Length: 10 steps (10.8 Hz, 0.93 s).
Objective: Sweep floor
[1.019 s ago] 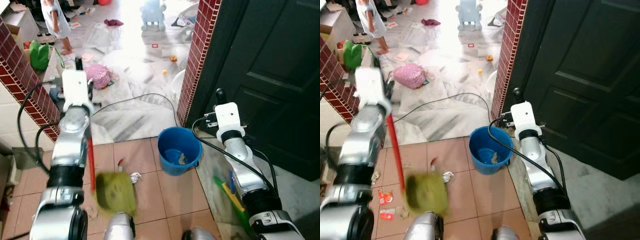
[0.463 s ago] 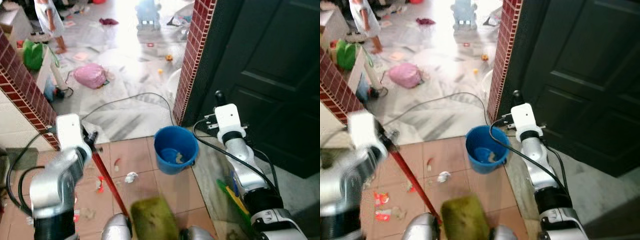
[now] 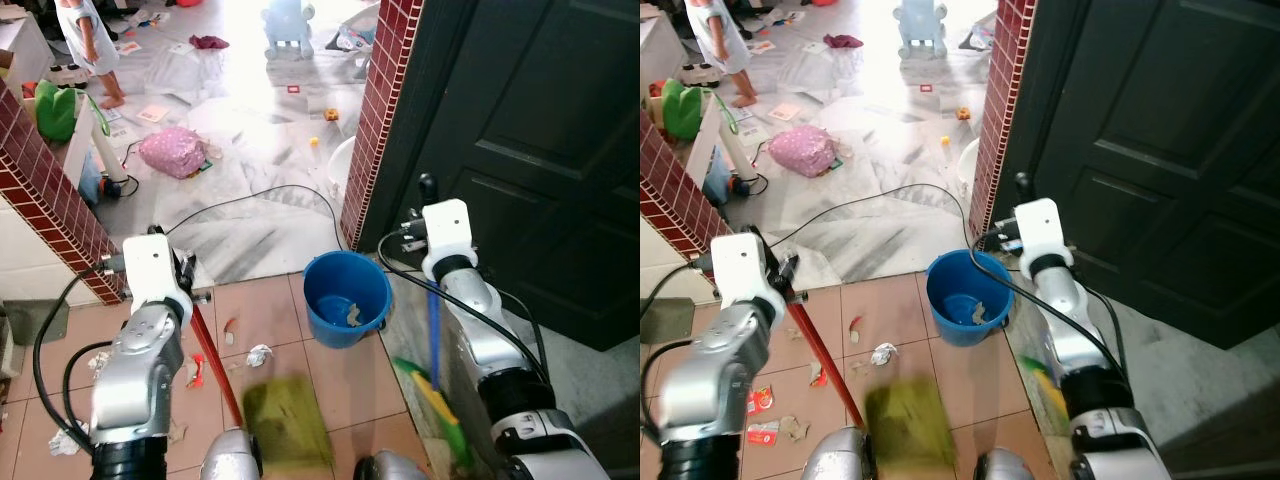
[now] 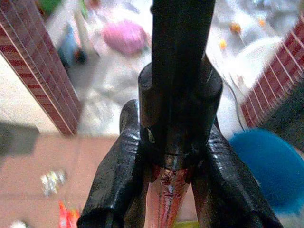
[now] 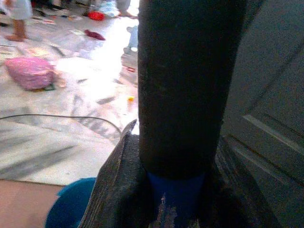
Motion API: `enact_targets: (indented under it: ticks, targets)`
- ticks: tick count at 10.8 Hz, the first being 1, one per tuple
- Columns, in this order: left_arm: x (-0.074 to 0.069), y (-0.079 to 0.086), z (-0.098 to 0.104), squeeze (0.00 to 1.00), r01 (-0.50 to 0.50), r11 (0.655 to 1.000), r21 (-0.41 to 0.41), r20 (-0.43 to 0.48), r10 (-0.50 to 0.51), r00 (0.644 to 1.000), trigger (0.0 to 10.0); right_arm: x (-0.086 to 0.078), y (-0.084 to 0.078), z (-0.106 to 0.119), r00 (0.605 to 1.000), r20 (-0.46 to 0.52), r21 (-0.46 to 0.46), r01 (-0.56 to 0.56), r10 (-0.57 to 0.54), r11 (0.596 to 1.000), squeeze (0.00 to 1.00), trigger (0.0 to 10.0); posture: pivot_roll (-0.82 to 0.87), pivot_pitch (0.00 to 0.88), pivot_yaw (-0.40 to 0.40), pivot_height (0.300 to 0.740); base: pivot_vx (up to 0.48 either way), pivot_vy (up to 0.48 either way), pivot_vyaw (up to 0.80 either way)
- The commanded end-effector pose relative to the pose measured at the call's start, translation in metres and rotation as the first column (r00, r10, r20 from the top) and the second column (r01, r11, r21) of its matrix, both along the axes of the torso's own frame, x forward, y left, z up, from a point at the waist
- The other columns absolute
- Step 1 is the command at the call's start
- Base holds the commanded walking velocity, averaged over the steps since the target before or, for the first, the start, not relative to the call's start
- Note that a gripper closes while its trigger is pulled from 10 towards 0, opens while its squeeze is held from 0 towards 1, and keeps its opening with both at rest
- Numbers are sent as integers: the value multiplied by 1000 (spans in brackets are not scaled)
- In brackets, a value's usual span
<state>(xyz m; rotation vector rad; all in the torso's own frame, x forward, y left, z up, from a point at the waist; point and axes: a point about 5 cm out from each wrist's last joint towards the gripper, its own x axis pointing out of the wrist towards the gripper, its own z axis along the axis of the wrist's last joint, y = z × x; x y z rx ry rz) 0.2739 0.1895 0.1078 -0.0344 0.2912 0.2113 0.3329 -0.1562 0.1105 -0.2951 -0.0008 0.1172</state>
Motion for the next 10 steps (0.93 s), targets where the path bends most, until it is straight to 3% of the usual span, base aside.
enact_targets:
  ticks: [1, 3, 4, 6, 10]
  targets:
    - [9, 4, 24, 0, -27, 997, 71, 142, 17, 990, 10000, 6, -1, 11, 999, 30, 10, -9, 9, 1000, 0, 10000, 24, 38, -37, 740, 0, 0, 0]
    - [13, 2, 22, 0, -3, 998, 68, 142, -7, 990, 10000, 7, 3, 13, 999, 15, 93, -45, 44, 995, 0, 10000, 20, 38, -25, 740, 0, 0, 0]
    - [9, -4, 11, 0, 14, 998, 65, 116, -21, 993, 10000, 8, 14, 20, 989, 25, 188, -148, 146, 971, 0, 10000, 19, 40, -20, 740, 0, 0, 0]
    - [4, -12, 6, 0, 22, 998, 50, 113, -28, 993, 10000, 14, 23, 38, 972, 77, 243, -236, 224, 941, 0, 10000, 17, 46, -21, 740, 0, 0, 0]
    - [0, -10, 4, 0, -12, 999, 46, 106, 7, 994, 10000, 19, 29, 65, 911, 256, 27, -342, 324, 939, 0, 10000, 26, 53, -27, 740, 0, 0, 0]
